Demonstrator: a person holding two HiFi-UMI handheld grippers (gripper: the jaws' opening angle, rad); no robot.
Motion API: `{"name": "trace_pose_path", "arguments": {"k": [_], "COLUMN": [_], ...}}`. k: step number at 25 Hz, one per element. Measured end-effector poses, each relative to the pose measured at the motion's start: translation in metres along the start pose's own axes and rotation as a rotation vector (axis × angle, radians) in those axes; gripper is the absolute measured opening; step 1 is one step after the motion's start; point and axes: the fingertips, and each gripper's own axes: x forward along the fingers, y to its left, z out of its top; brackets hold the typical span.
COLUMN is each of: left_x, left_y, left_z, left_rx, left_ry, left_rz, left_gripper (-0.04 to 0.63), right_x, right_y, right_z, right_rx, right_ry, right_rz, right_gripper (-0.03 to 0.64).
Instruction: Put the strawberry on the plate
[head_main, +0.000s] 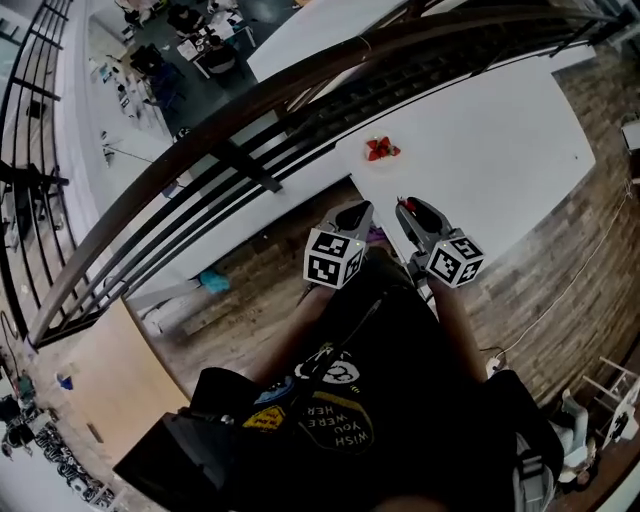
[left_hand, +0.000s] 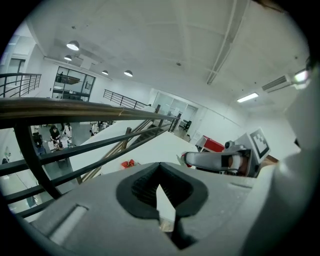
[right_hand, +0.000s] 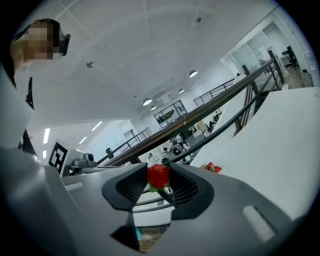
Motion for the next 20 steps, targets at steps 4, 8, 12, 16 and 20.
{"name": "trace_pose_path", "arguments": {"k": [4,8,12,16,20], "left_x": [0.011,0.027,0.044,0.056,0.072], "left_y": [0.000,0.010,0.027,0.037,0.047], "left_z": [-0.015,-0.020,-0.023,-0.027,-0.029], "left_rx": [-0.012,-0.008,-0.009,-0.026,-0.035], "left_ry": [0.035,0.060,0.069,0.077,0.083], "left_rz": [-0.017,-0.019,0.000,0.011,0.014], "left_gripper": [0.002,0.002,0.002,0.002,0.002], "right_x": [-0.003,0.006,0.024,0.041,0.056], "right_y": [-0.008,-0.019,-0.039,-0.051,-0.060], "right_z": [-0.006,-0.004,-0.010,-0.022,-0.028], "right_rx": [-0.009,-0.019,-0.050,-0.079,-0.085], "right_ry": [0.026,0.039,0.084,0.141,0.169], "right_rz": [-0.031,-0.048,-0.060,-0.048,-0.037], "right_gripper": [0.140,0.140,0.140,0.140,0.140]}}
